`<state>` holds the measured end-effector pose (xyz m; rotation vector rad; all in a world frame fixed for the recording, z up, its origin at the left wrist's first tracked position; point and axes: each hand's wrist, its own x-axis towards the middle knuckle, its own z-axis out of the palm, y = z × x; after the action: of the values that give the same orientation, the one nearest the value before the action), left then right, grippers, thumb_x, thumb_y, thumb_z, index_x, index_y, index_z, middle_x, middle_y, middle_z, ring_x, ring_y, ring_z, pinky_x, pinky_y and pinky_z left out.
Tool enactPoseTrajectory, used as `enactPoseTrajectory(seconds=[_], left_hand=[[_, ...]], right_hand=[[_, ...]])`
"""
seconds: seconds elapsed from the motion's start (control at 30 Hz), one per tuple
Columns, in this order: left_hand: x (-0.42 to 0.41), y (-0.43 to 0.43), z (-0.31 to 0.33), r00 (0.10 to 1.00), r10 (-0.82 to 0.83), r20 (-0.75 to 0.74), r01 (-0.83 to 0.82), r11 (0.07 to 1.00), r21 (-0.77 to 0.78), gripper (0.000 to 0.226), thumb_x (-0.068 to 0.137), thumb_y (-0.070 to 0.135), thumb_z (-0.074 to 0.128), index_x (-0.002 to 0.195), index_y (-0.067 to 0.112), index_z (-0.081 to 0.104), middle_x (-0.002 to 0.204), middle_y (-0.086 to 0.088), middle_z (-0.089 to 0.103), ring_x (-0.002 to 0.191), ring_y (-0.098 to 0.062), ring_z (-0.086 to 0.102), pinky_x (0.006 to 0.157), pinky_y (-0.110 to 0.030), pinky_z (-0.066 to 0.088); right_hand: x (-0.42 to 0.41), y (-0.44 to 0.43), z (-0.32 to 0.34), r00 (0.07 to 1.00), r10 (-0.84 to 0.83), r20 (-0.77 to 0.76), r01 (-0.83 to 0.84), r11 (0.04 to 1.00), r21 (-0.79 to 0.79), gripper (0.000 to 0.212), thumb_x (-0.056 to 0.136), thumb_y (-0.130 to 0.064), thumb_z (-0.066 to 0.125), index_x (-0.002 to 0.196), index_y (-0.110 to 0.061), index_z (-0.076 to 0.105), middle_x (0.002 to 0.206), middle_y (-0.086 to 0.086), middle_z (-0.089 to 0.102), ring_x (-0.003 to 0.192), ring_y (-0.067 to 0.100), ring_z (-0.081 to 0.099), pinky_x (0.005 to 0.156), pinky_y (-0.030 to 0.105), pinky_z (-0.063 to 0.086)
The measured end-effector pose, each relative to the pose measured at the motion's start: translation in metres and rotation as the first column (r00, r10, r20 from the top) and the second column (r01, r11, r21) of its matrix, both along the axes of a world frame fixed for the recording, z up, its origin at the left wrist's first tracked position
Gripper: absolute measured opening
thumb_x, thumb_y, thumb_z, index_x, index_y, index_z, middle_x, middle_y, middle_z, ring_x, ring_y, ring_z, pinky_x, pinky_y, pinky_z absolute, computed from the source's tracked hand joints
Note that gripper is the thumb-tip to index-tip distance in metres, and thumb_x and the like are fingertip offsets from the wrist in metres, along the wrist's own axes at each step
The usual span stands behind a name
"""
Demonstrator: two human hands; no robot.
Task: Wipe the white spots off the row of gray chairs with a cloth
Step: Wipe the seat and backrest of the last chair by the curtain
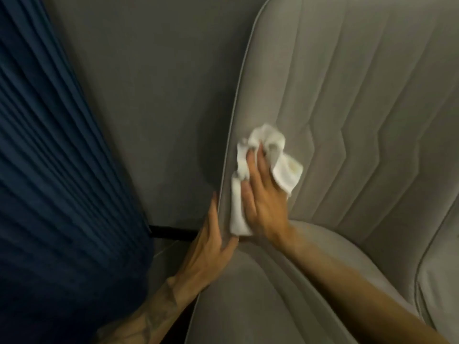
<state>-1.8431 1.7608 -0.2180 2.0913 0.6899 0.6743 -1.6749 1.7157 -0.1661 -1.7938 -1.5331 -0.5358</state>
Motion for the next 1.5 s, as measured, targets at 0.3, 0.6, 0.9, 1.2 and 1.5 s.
enactPoseTrajectory(seconds=[0.3,0.6,0.9,1.2,1.5], left_hand=[[-0.039,-0.016,0.003,0.963,-0.153,-0.221,0.122,0.981,-0.149,0.109,0.095,0.062,0.061,0.153,0.05,-0.031,0.165,0.024,-0.01,0.154,0.001,0.005,0.123,-0.025,0.014],[-0.054,-0.044,0.005,0.944,-0.109,-0.311,0.036,0.972,-0.233,0.095,0.1,0.05,0.05,0.155,0.044,-0.027,0.173,0.008,-0.007,0.16,-0.014,0.005,0.123,-0.027,0.009],[-0.064,-0.059,-0.005,0.933,-0.048,-0.357,-0.016,0.985,-0.174,0.081,0.109,0.043,0.038,0.161,0.035,-0.024,0.174,0.005,0.001,0.157,-0.021,0.019,0.124,-0.032,0.018],[-0.065,-0.06,-0.003,0.94,-0.04,-0.338,-0.045,0.969,-0.241,0.074,0.104,0.064,0.024,0.162,0.042,-0.017,0.175,0.004,0.002,0.16,-0.022,0.012,0.127,-0.038,0.012],[-0.089,-0.088,0.014,0.877,-0.096,-0.472,0.021,0.987,-0.162,0.064,0.11,0.054,0.019,0.167,0.034,-0.002,0.175,0.006,-0.007,0.162,-0.022,0.004,0.131,-0.041,0.007]], right_hand=[[-0.045,-0.084,-0.064,0.978,-0.09,-0.187,0.002,0.904,-0.427,0.057,0.103,-0.008,0.051,0.158,-0.006,0.037,0.166,0.014,0.034,0.154,0.027,0.035,0.126,0.029,0.027],[-0.082,-0.132,-0.028,0.987,-0.077,-0.141,-0.055,0.667,-0.743,0.052,0.104,-0.056,0.032,0.149,-0.037,0.047,0.166,-0.004,0.037,0.149,0.025,0.035,0.121,0.046,0.026],[-0.026,-0.152,-0.044,0.847,-0.531,-0.038,0.286,0.515,-0.808,0.063,0.109,-0.049,0.03,0.166,-0.032,0.009,0.176,-0.001,0.003,0.162,0.026,0.007,0.13,0.044,0.007],[-0.092,-0.188,-0.05,0.964,-0.263,-0.037,0.128,0.582,-0.803,0.057,0.11,-0.052,0.022,0.162,-0.049,-0.002,0.175,-0.007,-0.006,0.162,0.021,-0.003,0.129,0.038,-0.002],[-0.088,-0.24,-0.039,0.798,-0.601,-0.051,0.299,0.469,-0.831,0.063,0.105,-0.05,0.007,0.166,-0.035,0.008,0.175,0.004,0.007,0.162,0.03,0.009,0.13,0.045,0.01]])
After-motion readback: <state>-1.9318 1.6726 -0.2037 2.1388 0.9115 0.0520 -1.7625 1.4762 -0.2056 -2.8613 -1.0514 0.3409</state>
